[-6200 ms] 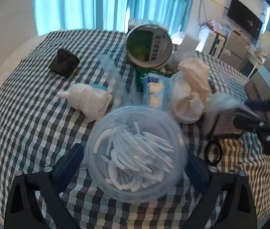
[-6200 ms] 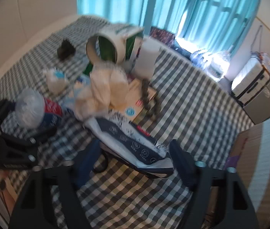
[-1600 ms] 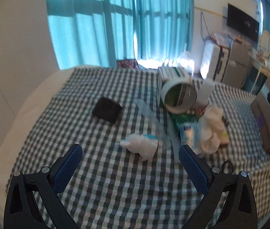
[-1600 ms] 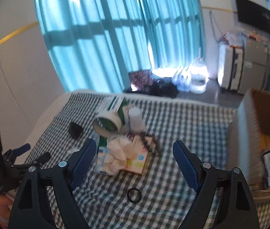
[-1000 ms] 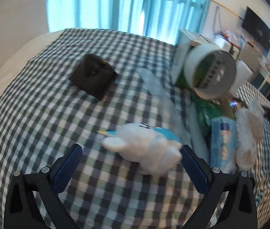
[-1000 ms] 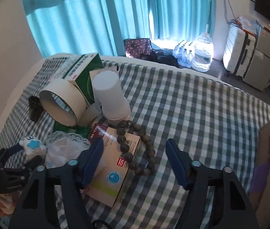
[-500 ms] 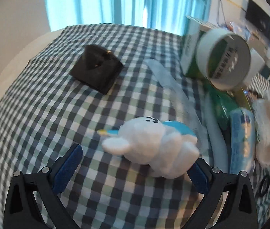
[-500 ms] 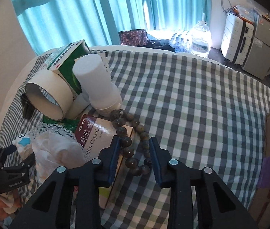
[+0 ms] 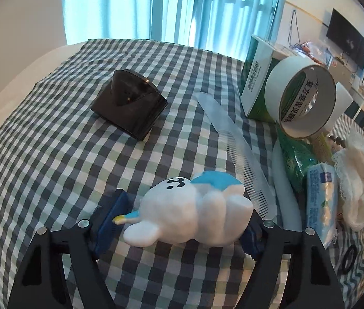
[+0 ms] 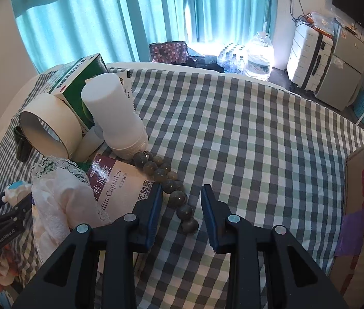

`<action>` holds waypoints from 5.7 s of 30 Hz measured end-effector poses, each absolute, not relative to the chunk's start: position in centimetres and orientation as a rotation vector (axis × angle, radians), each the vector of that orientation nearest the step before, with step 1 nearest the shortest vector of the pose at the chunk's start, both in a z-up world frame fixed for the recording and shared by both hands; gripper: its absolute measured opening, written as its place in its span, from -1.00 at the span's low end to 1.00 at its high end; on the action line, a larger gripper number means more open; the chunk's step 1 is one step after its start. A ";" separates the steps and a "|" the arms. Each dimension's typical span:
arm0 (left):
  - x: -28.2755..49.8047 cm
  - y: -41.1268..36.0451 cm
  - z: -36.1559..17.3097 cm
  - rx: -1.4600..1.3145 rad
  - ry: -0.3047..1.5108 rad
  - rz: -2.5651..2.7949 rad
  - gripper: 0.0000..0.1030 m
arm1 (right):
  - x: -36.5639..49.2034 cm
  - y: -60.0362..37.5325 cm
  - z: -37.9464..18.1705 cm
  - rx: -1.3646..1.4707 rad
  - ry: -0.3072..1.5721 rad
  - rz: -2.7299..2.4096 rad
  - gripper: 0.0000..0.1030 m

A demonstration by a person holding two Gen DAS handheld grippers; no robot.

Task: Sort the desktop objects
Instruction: 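Grasp the white plush toy with the left tool while the right tool grasps the dark bead string, then carry the plush toy and bead string into the cardboard box and release, then move both tools back over the items on the bed, then grasp the tissue-wrapped bundle with the right tool, then carry the tissue bundle into the cardboard box and open the right tool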

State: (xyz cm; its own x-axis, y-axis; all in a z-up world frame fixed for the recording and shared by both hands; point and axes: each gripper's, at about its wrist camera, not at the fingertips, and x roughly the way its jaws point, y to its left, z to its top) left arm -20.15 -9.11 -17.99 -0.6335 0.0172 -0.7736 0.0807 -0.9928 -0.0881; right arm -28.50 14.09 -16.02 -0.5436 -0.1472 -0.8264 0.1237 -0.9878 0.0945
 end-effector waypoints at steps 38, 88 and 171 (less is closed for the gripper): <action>-14.1 -2.1 -2.2 1.049 0.304 -3.046 0.54 | -18.8 17.8 -1.0 0.983 -0.313 -2.739 -0.78; -16.8 9.2 10.0 1.128 0.056 -3.218 1.00 | -13.4 33.0 3.8 0.777 -0.704 -3.060 0.30; -12.5 9.8 -12.0 1.315 -0.060 -3.264 -0.87 | -20.6 19.6 -4.2 0.978 -0.450 -2.667 -0.69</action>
State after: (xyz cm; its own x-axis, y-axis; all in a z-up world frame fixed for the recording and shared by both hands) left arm -12.47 9.79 -12.05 -0.6602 0.3296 -0.6748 -0.3543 -0.9290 -0.1071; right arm -20.61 19.61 -4.24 -0.7380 -0.3475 -0.5785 0.1387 -0.9170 0.3739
